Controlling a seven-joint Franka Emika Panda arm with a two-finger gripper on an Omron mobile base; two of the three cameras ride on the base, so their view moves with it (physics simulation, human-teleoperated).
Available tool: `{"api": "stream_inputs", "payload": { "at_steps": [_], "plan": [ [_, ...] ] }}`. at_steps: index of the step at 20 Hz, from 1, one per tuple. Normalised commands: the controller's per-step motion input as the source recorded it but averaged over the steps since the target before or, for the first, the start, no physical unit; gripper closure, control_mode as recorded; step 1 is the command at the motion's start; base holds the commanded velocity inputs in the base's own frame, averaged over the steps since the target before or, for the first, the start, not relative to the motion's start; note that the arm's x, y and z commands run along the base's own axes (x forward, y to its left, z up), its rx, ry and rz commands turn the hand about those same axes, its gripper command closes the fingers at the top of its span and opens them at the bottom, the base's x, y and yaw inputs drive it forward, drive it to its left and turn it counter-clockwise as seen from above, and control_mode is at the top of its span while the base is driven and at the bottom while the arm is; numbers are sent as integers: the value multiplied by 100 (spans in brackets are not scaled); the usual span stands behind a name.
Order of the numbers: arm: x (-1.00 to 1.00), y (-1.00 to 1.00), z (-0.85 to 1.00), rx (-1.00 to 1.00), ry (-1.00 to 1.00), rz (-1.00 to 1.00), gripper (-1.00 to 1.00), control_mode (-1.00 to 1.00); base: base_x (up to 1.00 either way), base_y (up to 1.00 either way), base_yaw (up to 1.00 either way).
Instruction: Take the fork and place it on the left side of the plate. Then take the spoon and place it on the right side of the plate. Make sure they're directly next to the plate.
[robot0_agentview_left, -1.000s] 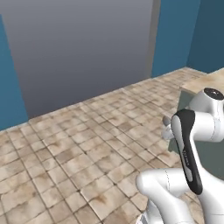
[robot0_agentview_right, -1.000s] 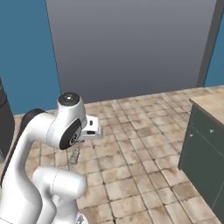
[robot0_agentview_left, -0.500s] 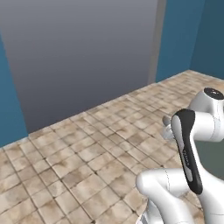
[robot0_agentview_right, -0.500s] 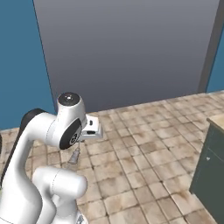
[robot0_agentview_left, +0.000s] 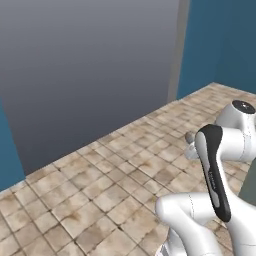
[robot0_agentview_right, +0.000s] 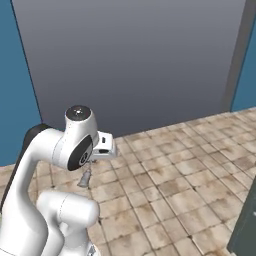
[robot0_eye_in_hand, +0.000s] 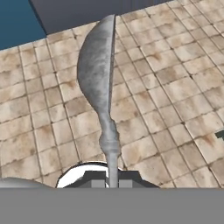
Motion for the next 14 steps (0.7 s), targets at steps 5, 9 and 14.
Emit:
{"api": "stream_inputs", "payload": {
  "at_steps": [5, 9, 14],
  "plan": [
    [0, 0, 0, 0, 0, 0, 100, 100, 100, 0, -24],
    [0, 0, 0, 0, 0, 0, 100, 100, 100, 0, -26],
    [0, 0, 0, 0, 0, 0, 100, 100, 100, 0, -30]
  ]
}}
